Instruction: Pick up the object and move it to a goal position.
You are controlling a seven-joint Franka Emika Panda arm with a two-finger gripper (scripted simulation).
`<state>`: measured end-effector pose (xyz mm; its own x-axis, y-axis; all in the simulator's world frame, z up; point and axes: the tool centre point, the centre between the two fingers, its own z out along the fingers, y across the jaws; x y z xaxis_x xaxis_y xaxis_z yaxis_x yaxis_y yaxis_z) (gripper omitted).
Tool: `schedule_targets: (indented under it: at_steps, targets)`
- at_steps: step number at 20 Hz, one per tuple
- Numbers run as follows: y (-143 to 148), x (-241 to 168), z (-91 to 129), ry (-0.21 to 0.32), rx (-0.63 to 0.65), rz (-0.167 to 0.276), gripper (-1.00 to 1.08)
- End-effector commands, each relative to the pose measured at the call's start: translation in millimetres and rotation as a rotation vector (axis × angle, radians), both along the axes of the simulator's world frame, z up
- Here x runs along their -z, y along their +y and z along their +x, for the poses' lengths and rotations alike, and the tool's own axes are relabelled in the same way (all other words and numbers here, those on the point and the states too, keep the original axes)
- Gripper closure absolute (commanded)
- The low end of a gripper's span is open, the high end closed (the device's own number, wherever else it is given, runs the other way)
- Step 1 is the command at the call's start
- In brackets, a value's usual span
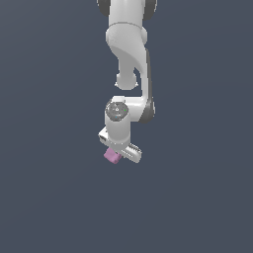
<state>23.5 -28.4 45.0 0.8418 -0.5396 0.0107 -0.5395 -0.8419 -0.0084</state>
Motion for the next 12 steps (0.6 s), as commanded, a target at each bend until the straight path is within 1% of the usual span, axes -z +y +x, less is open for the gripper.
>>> schedule_targets:
  at_steps: [1, 7, 12]
  targets:
    - [2, -2, -2, 0.001, 0.000, 0.000, 1.08]
    - [14, -19, -15, 0.002, 0.000, 0.000, 1.08]
    - [31, -42, -33, 0.004, 0.001, 0.000, 1.08]
